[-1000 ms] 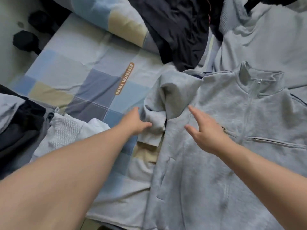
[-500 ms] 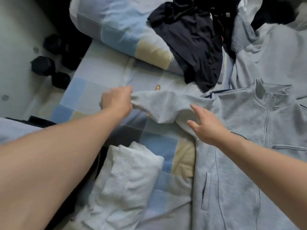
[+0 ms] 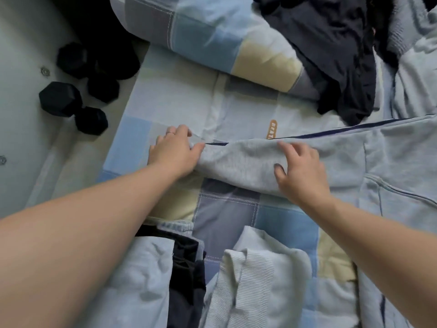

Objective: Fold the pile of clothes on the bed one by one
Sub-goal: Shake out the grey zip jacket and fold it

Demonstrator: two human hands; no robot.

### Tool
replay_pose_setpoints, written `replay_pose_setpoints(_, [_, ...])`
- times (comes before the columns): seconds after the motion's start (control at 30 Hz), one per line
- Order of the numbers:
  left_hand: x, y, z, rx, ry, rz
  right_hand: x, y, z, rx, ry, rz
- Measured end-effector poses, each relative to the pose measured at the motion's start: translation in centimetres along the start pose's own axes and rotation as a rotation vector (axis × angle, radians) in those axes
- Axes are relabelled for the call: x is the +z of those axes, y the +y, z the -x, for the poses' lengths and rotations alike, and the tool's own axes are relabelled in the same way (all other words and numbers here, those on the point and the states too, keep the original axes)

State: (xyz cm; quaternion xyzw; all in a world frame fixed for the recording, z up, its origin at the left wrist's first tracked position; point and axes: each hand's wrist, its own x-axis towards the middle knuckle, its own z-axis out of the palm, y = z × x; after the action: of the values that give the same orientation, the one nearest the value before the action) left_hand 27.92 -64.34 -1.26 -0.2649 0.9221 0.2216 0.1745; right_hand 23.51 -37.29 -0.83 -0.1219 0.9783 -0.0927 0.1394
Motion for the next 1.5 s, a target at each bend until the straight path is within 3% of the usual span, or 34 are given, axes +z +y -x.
replay_pose_setpoints(0.07, [0.9, -1.0, -1.1, -0.053, -0.099, 0.137, 1.7, -1.0, -1.1, -0.05, 0.033, 0.045])
replay_pose_setpoints(0.2, [1.1, -2.3, -1.5, 0.144, -0.238, -0.055, 3.4, -2.9, -3.1, 0.056, -0.121, 0.022])
replay_pose_setpoints(0.37, [1.2, -1.0, -1.4, 0.377, -0.028, -0.332, 3.5, -3.1, -4.0, 0.074, -0.177, 0.056])
replay_pose_setpoints(0.5, [2.1, 1.2, -2.2, 0.455, -0.105, -0.272, 3.4, -2.5, -6.0, 0.036, -0.14, 0.14])
replay_pose_setpoints(0.73, [3.2, 1.9, -3.4, 0.26, -0.128, -0.001, 2.6, -2.0, -7.3, -0.045, 0.032, 0.261])
replay_pose_setpoints(0.9, [1.0, 1.5, -4.4, 0.307, -0.179, 0.183, 0.4, -2.4, -7.9, -0.181, 0.141, 0.161])
replay_pose_setpoints(0.97, [0.1, 1.6, -4.3, 0.311, -0.198, 0.18, -0.4, -2.7, -8.1, -0.171, 0.062, 0.076])
replay_pose_setpoints(1.1, [-1.5, 0.9, -4.2, 0.375, -0.152, 0.032, -1.0, -4.0, -8.3, -0.178, -0.364, 0.156])
replay_pose_setpoints(1.17, [-2.8, 0.8, -4.3, 0.355, -0.191, 0.032, -0.6, -4.8, -8.4, -0.182, -0.336, 0.144])
replay_pose_setpoints(1.33, [-5.4, 0.2, -4.6, 0.206, -0.577, -0.116, -0.1, -5.8, -8.9, -0.009, -0.227, 0.031])
replay_pose_setpoints(1.4, [-5.3, -1.4, -5.2, 0.11, -0.581, 0.094, 0.4, -6.0, -9.0, 0.002, -0.229, 0.029])
replay_pose_setpoints(1.5, [-4.7, -3.2, -5.0, -0.021, -0.459, 0.433, 1.0, -6.5, -8.7, -0.027, -0.192, 0.042])
